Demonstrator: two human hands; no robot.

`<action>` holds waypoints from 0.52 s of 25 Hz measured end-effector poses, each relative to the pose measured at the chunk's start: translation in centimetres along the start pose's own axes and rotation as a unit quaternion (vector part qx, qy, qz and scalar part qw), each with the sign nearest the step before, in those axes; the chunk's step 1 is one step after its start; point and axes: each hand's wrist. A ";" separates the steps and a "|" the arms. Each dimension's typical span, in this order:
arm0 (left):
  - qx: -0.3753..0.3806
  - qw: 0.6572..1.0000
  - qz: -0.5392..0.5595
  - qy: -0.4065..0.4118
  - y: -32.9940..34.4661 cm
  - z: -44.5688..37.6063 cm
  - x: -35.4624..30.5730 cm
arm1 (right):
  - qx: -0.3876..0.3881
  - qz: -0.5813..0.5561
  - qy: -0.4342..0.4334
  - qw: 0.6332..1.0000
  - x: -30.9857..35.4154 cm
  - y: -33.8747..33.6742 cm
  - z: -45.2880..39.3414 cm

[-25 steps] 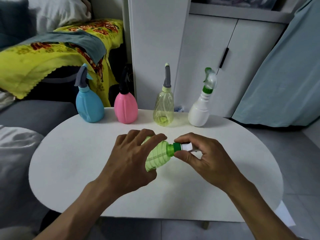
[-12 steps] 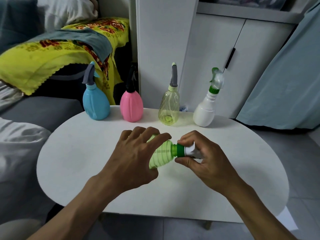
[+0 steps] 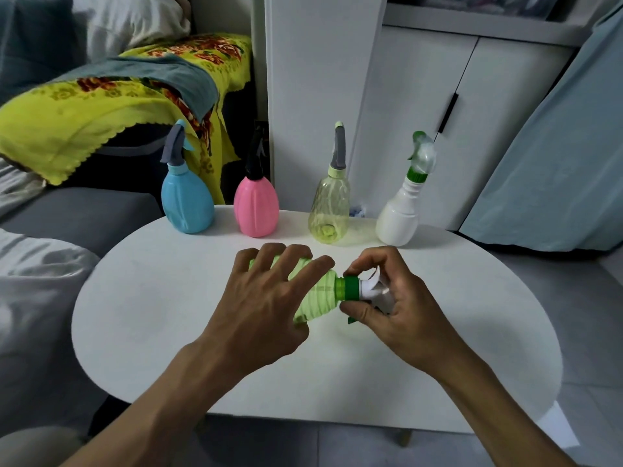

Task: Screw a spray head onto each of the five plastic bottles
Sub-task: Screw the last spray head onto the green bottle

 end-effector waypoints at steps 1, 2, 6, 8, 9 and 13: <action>-0.003 1.000 -0.001 0.001 0.0 0.0 0.0 | -0.004 -0.010 0.009 1.000 0.0 -0.1 0.0; -0.006 1.000 -0.004 0.004 0.0 0.0 -0.1 | -0.007 -0.009 0.016 1.000 0.0 -0.3 0.0; -0.009 1.000 -0.019 0.018 0.0 0.1 -0.2 | 0.002 -0.022 0.027 0.999 0.2 0.0 0.0; -0.010 1.000 -0.020 0.009 -0.1 0.0 -0.1 | 0.000 -0.013 0.015 1.000 0.3 0.1 0.0; -0.011 1.000 -0.020 0.008 -0.1 0.0 -0.1 | -0.003 -0.003 0.014 1.000 0.3 -0.1 0.0; -0.007 1.000 -0.022 0.019 0.2 0.0 -0.4 | 0.000 -0.003 0.037 0.999 0.2 -0.3 0.0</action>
Point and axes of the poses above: each hand's wrist, its own z-axis away from the middle knuckle, its own y-axis out of the palm, x = y × z
